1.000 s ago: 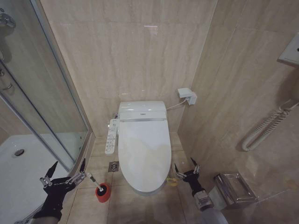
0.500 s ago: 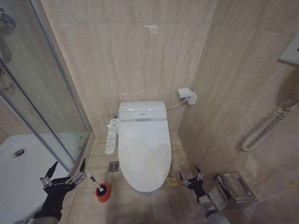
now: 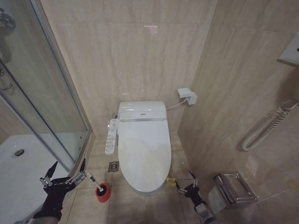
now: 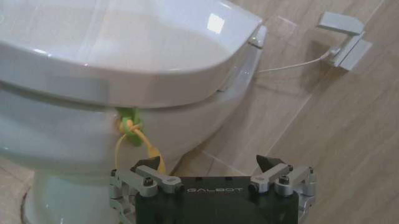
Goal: Open the toilet lid, clean the toilet bowl with a toilet brush, close the toilet lid, and flush.
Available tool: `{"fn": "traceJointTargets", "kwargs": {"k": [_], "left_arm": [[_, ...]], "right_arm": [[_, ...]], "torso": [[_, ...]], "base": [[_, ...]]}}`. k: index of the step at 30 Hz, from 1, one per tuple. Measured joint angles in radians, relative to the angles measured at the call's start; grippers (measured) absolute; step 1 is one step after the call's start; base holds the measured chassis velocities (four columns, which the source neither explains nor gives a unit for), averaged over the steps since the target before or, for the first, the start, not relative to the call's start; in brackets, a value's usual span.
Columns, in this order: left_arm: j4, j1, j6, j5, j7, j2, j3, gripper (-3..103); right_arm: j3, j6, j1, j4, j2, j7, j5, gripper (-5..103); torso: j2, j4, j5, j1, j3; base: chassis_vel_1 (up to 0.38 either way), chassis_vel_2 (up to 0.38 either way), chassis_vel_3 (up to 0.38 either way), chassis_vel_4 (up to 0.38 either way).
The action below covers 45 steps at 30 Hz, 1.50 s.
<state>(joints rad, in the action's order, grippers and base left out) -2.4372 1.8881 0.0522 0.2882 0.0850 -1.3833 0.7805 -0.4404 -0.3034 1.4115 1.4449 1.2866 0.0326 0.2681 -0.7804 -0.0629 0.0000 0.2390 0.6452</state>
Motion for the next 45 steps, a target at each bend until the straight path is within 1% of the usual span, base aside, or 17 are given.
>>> {"fn": "traceJointTargets", "kwargs": {"k": [10,18,21,24,28,38,45], "left_arm": [[0.000,0.000,0.000,0.000,0.000,0.000,0.000,100],[0.000,0.000,0.000,0.000,0.000,0.000,0.000,100],[0.000,0.000,0.000,0.000,0.000,0.000,0.000,100],[0.000,0.000,0.000,0.000,0.000,0.000,0.000,100],[0.000,0.000,0.000,0.000,0.000,0.000,0.000,100],[0.000,0.000,0.000,0.000,0.000,0.000,0.000,100],[0.000,0.000,0.000,0.000,0.000,0.000,0.000,100]], "right_arm": [[0.013,0.000,-0.029,-0.038,-0.002,-0.004,0.009,100],[-0.024,0.009,0.037,0.093,-0.100,-0.009,-0.047,100],[-0.027,0.006,0.052,0.106,-0.109,-0.011,-0.048,100],[-0.023,-0.007,0.060,0.100,-0.105,-0.012,-0.039,100],[0.004,-0.031,0.060,0.062,-0.082,-0.008,-0.005,100],[0.045,-0.025,0.046,0.058,-0.059,-0.018,0.015,100],[0.052,-0.030,0.017,0.009,-0.036,-0.015,0.035,100]], "torso": [[0.000,0.0000,0.0000,0.000,0.000],[0.000,0.0000,-0.0002,0.000,0.000],[0.000,0.0000,-0.0001,0.000,0.000],[0.000,-0.0001,-0.0001,0.000,0.000],[0.000,-0.0001,0.0000,0.000,0.000],[0.000,0.0000,-0.0001,0.000,0.000],[0.000,0.0000,-0.0001,0.000,0.000]], "base": [[0.000,0.000,0.000,0.000],[0.000,0.000,0.000,0.000],[0.000,0.000,0.000,0.000],[0.000,0.000,0.000,0.000],[0.000,0.000,0.000,0.000],[0.000,0.000,0.000,0.000],[0.000,0.000,0.000,0.000]]}}
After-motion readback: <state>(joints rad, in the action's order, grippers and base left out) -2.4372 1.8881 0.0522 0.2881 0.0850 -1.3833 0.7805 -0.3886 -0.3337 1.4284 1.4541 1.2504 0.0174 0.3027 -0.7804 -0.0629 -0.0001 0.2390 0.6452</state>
